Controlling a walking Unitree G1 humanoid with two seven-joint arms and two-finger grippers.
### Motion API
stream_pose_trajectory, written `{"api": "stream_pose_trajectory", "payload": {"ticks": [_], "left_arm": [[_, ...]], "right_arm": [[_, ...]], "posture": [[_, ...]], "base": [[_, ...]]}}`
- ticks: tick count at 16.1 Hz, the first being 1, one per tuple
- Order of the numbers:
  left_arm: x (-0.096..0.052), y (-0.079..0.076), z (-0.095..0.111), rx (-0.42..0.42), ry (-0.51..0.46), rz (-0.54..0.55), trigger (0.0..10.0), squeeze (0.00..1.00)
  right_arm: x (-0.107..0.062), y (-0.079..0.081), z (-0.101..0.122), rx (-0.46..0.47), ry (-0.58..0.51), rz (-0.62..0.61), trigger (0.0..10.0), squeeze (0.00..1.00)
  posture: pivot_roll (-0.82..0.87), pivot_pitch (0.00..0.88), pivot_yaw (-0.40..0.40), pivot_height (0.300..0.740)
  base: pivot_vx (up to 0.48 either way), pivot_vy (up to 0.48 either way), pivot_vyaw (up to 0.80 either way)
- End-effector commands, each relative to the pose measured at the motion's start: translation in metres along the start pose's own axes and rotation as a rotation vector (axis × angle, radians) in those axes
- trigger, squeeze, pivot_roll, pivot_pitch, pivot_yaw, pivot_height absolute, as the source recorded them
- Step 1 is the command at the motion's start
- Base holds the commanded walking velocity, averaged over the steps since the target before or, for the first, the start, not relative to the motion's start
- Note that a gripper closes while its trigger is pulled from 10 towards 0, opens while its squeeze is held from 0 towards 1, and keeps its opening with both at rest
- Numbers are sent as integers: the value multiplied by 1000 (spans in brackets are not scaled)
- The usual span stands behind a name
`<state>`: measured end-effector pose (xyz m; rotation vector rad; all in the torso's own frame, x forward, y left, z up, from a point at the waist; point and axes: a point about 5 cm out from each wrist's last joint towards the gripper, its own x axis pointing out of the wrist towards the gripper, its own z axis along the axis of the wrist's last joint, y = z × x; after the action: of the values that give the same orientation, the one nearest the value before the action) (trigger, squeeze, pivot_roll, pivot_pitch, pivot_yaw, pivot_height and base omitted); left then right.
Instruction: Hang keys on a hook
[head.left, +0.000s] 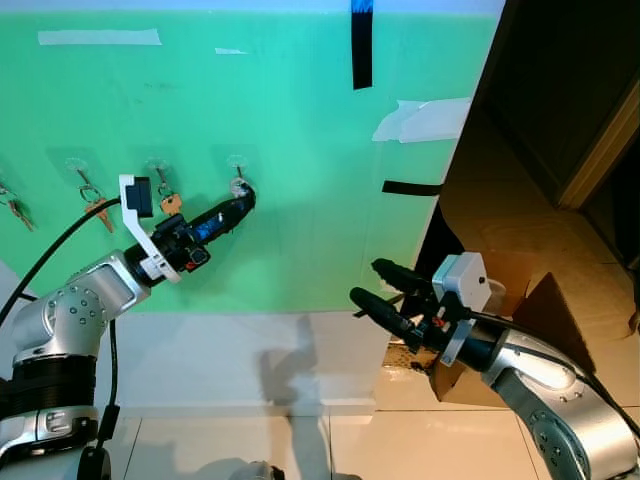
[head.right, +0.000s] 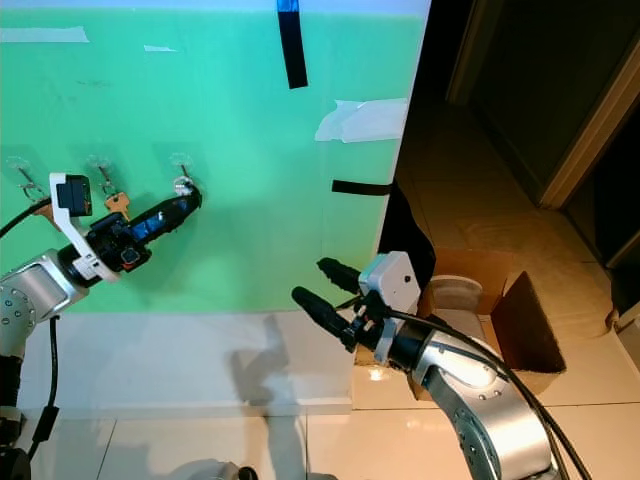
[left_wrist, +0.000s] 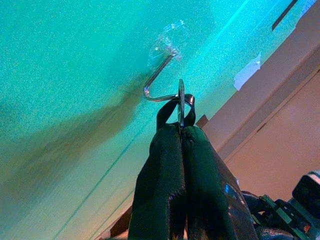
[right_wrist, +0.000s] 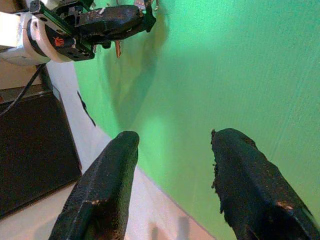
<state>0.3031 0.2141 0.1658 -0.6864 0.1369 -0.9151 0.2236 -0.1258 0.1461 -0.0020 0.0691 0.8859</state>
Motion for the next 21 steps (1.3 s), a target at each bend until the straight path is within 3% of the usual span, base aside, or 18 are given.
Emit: {"api": "stream_pose_trajectory", "payload": {"ticks": [1,18,19,21], "left_arm": [[0,2,0,9,3,21,10000,0],[0,12,-3,24,33,108,10000,12],[0,12,-2,40,32,115,10000,1000],[-3,11,-2,73,42,130,10000,1000]], "right_arm": [[1,-2,2,-21,-1,10,10000,0],[1,-2,1,-30,5,-2,10000,0],[1,-3,1,-32,5,-3,10000,0],[1,-4,1,-35,6,-8,10000,0]], "posture": [[-97,0,62,740],[-99,0,69,740],[-98,0,68,740],[-96,0,67,740]], "base": [[0,0,0],[0,0,0],[0,0,0],[0,0,0]]}}
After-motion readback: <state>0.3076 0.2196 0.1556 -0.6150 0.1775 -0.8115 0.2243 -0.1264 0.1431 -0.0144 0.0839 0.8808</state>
